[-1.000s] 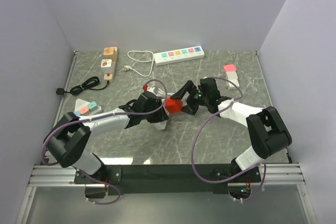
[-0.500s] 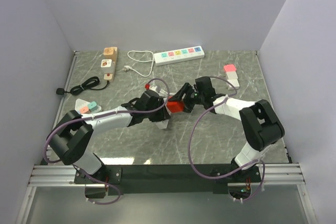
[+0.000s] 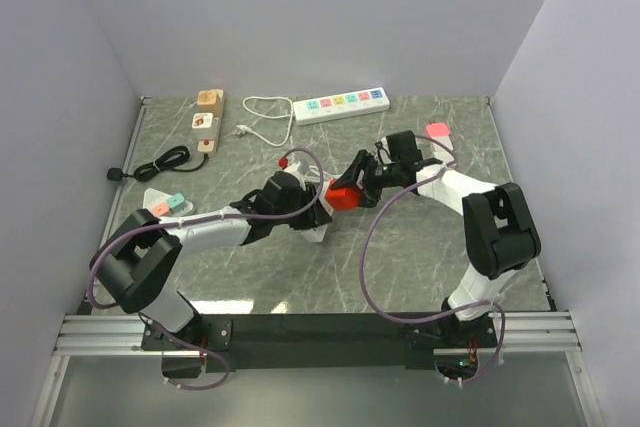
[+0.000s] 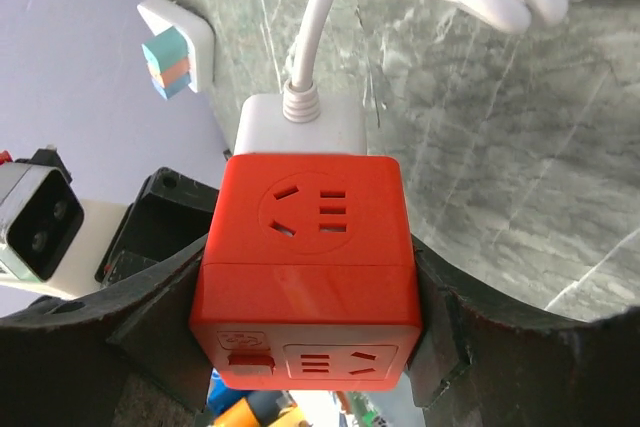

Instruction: Pull the plug off the socket

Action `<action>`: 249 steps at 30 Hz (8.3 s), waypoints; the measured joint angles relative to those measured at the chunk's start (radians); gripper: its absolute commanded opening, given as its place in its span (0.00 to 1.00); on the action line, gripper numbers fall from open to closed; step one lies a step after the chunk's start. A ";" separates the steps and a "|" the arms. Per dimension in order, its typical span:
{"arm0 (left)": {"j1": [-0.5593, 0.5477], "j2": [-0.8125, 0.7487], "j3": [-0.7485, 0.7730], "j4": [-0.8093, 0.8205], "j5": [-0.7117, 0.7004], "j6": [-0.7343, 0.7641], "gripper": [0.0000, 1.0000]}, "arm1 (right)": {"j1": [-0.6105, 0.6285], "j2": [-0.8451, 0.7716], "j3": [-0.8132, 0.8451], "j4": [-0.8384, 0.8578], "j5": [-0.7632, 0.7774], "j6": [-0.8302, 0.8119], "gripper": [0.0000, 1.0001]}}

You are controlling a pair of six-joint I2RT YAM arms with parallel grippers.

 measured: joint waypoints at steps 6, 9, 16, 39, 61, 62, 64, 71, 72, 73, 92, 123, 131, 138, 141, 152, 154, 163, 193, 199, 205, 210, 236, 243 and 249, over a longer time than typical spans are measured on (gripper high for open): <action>0.001 0.023 0.011 -0.043 0.037 0.016 0.00 | 0.044 -0.064 -0.177 0.199 0.086 0.144 0.00; 0.005 0.049 0.051 -0.144 0.047 0.018 0.00 | 0.106 -0.079 -0.251 0.307 0.205 0.243 0.00; 0.040 0.057 0.131 -0.257 0.026 0.022 0.00 | 0.107 -0.038 -0.196 0.342 0.220 0.258 0.00; 0.102 0.031 0.074 -0.188 0.122 0.089 0.00 | 0.103 -0.027 -0.145 0.259 0.135 0.232 0.00; 0.139 -0.028 -0.038 0.023 0.206 0.124 0.00 | 0.038 -0.027 -0.011 0.021 -0.007 0.070 0.00; 0.145 -0.020 -0.035 -0.007 0.209 0.127 0.00 | 0.082 -0.038 -0.048 0.069 0.052 0.119 0.00; 0.159 -0.001 -0.026 -0.068 0.217 0.129 0.00 | 0.134 -0.040 -0.089 0.133 0.145 0.200 0.00; 0.185 0.022 0.032 -0.133 0.225 0.136 0.00 | 0.126 -0.035 -0.061 0.131 0.205 0.229 0.00; 0.185 0.019 0.032 -0.114 0.230 0.136 0.00 | 0.098 -0.035 -0.039 0.095 0.164 0.196 0.00; 0.185 0.014 0.030 -0.088 0.238 0.135 0.00 | 0.076 -0.035 -0.017 0.064 0.130 0.161 0.00; 0.314 -0.053 -0.074 -0.174 0.022 0.090 0.00 | -0.173 -0.084 0.019 -0.228 0.074 -0.124 0.00; 0.375 -0.122 0.140 -0.343 -0.078 0.023 0.01 | -0.495 0.080 0.219 -0.454 0.808 -0.122 0.57; 0.380 -0.076 0.365 -0.406 -0.217 -0.056 0.01 | -0.504 0.110 0.253 -0.455 0.755 -0.130 0.91; 0.383 0.094 0.591 -0.390 -0.375 -0.102 0.00 | -0.512 0.037 0.277 -0.515 0.724 -0.134 0.94; 0.386 0.237 0.711 -0.386 -0.402 -0.110 0.00 | -0.514 -0.037 0.303 -0.538 0.701 -0.139 0.95; 0.377 0.634 0.993 -0.314 -0.525 -0.338 0.01 | -0.486 -0.279 0.240 -0.531 0.571 -0.180 0.97; 0.374 0.694 1.078 -0.296 -0.529 -0.389 0.04 | -0.476 -0.294 0.211 -0.532 0.557 -0.185 0.97; 0.362 0.910 1.239 -0.107 -0.444 -0.681 0.24 | -0.447 -0.299 0.159 -0.527 0.507 -0.206 0.99; 0.353 0.651 0.868 -0.081 -0.164 -0.826 0.99 | -0.418 -0.301 0.126 -0.487 0.460 -0.240 1.00; 0.407 0.346 0.833 -0.291 -0.190 -0.352 1.00 | -0.382 -0.303 0.126 -0.479 0.438 -0.255 1.00; 0.578 0.218 0.809 -0.440 -0.192 -0.036 0.97 | -0.320 -0.303 0.125 -0.460 0.420 -0.258 1.00; 0.695 0.322 0.807 -0.568 -0.252 0.138 0.98 | -0.261 -0.292 0.126 -0.456 0.414 -0.259 1.00; 0.770 0.696 1.136 -0.678 -0.271 0.605 0.87 | -0.211 -0.224 0.153 -0.454 0.407 -0.258 1.00; 0.773 0.716 1.130 -0.666 -0.211 0.639 0.51 | -0.208 -0.222 0.154 -0.454 0.407 -0.258 0.99; 0.776 0.706 1.106 -0.642 -0.204 0.640 0.01 | -0.207 -0.222 0.154 -0.454 0.396 -0.259 0.98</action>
